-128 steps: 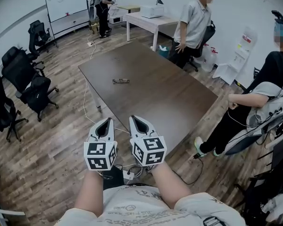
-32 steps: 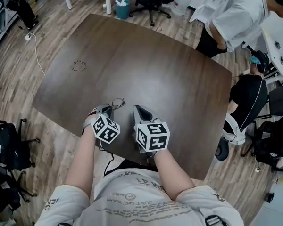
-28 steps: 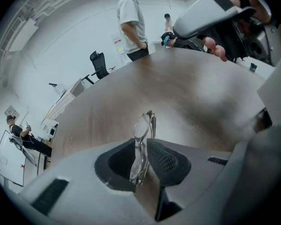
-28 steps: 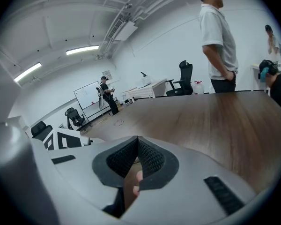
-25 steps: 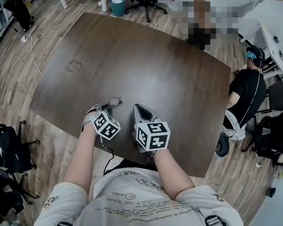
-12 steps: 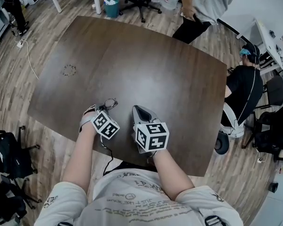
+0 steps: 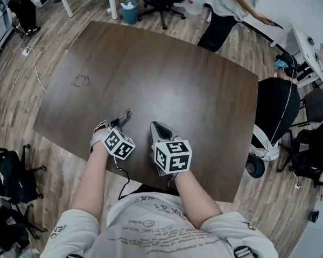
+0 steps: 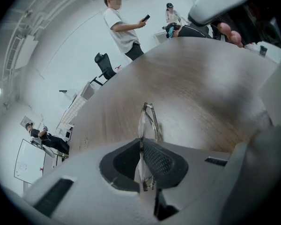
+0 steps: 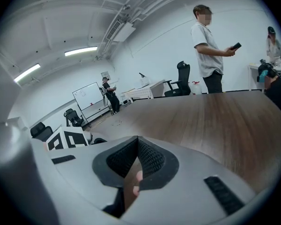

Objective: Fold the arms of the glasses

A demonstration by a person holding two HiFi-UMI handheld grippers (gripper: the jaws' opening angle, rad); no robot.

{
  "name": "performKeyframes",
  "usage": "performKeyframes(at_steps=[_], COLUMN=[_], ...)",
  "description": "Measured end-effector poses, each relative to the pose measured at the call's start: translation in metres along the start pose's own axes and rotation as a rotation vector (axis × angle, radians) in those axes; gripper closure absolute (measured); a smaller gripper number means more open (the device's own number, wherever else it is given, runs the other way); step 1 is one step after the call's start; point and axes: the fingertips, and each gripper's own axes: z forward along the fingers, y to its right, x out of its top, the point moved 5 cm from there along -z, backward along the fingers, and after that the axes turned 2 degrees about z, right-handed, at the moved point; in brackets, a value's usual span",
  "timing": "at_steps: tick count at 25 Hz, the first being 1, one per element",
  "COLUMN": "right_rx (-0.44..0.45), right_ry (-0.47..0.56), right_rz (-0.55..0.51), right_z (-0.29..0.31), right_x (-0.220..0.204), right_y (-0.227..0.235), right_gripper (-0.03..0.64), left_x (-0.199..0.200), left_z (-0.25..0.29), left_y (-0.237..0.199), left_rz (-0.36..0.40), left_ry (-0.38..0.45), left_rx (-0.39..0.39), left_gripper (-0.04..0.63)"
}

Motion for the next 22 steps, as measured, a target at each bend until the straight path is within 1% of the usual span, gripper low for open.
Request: performKeyframes(at_steps=[7,13,18,21,22], right_rx=[0.015,0.051,0.095,0.13,0.144], right_ry=[0.023,0.068,0.114,0.136,0.141], right_rz=[-0.029,-0.059,-0.089,-0.098,-0.101], right_z=[-0.014,-0.029,-0.042,-0.047,-0.048], right_x=[0.004,0.005,0.015,0.021,0.022], right_y=[-0.012,-0.031,-0.054,-0.067,-0.072], right_gripper=[0.603,0.601,0.6,0.596,0.581], left_x=[0.015,0.021,0.023,0.026,0.027], left_z=[-0.043,-0.09,-0.131,-0.153,-0.159], left_y=[-0.015,-0.018,-0.016,-0.011,-0.01], left_rz=[-0.155,-0.315,-0.396,-0.413,-0.415], left_ry=[0.136,0.282,0.389,0.442,0.457], left_rx=[0.059,0.072,0.098,0.12,0.128], left_gripper=[0.561,0.561,0.561,0.562,0.561])
